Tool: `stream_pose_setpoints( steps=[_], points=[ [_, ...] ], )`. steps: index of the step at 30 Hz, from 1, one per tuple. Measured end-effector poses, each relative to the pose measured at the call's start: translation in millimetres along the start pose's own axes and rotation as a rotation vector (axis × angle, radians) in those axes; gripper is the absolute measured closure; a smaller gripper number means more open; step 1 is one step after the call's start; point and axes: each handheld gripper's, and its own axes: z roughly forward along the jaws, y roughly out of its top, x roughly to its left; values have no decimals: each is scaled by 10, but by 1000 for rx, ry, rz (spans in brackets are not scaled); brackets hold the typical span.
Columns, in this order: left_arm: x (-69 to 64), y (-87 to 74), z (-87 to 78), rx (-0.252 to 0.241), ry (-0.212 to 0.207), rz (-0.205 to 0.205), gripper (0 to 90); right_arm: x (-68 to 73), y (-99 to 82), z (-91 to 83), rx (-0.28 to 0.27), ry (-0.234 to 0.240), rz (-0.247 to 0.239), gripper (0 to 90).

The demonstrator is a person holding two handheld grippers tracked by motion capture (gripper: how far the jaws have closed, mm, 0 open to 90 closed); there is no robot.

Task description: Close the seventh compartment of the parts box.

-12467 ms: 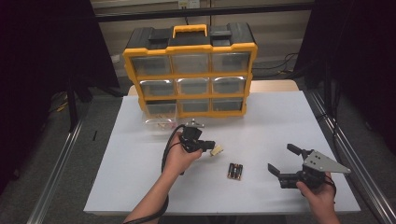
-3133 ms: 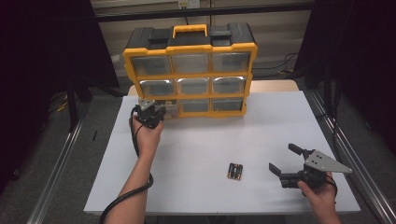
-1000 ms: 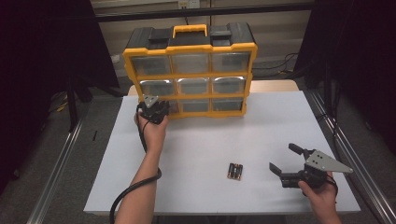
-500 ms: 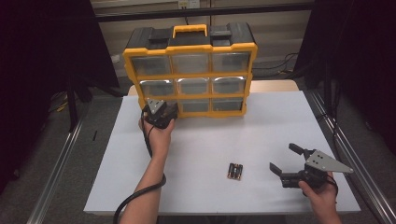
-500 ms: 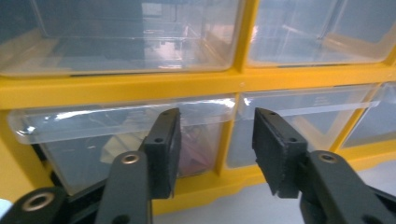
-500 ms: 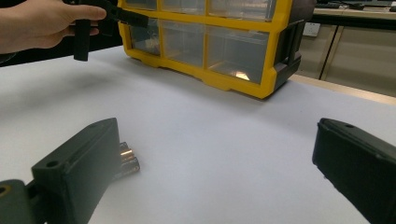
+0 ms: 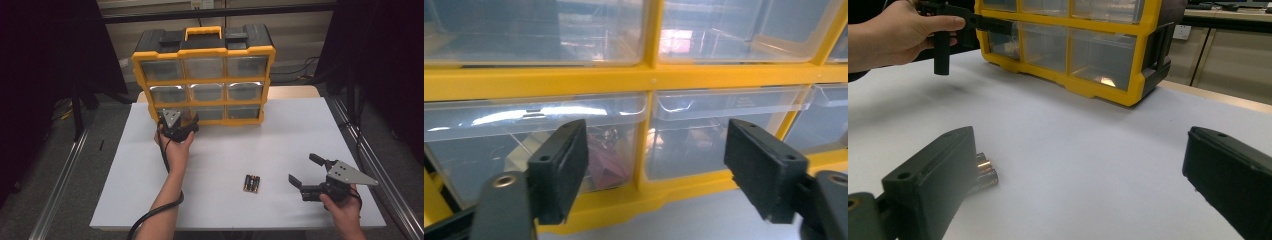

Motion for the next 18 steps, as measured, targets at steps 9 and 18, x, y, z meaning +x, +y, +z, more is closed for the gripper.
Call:
stream_pose_setpoints(
  steps=[9,18],
  points=[
    [-76,-40,49,7,3,16,92,1,4,-7,-2,3,3,6],
    [-138,-55,73,-26,7,24,42,-3,4,-9,1,2,3,7]
  ],
)
